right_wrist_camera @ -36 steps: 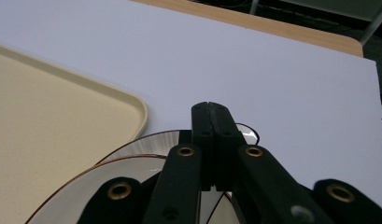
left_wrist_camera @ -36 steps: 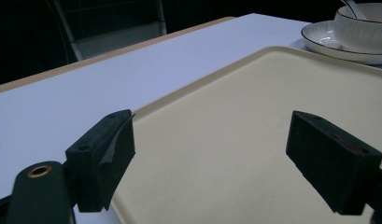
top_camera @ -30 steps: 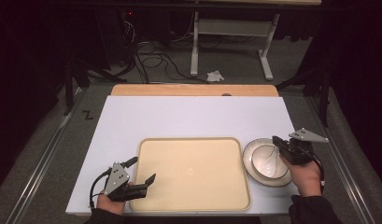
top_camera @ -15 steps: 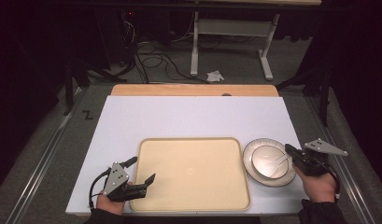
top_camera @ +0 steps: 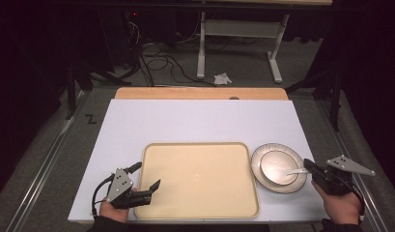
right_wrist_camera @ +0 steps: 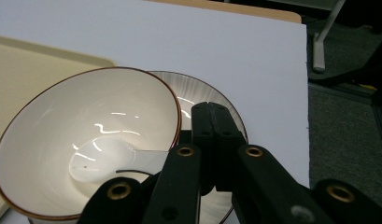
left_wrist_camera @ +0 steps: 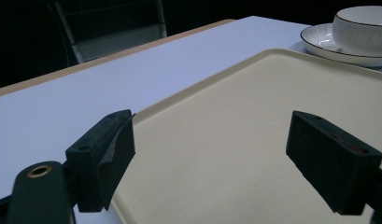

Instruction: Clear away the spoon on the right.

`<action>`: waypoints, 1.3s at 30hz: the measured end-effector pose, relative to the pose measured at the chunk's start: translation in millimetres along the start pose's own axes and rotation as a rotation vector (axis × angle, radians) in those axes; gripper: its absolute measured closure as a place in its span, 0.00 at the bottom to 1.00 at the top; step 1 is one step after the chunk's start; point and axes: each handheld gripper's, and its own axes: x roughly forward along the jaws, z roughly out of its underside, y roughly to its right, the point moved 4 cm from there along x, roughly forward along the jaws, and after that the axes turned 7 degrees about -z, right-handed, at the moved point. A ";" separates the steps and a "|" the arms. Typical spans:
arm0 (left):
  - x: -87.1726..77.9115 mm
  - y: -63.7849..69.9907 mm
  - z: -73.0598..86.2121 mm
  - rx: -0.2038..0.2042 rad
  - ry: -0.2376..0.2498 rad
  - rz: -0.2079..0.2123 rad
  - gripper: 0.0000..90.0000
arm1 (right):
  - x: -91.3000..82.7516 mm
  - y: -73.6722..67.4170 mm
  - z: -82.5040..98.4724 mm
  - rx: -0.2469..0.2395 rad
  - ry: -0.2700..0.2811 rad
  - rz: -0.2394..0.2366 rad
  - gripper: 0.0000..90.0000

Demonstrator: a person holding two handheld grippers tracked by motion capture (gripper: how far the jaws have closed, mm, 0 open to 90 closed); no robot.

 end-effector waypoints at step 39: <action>3.1 3.7 1.2 0.023 -0.017 0.012 0.18 | -33.4 -19.8 16.5 0.097 0.118 -0.133 0.74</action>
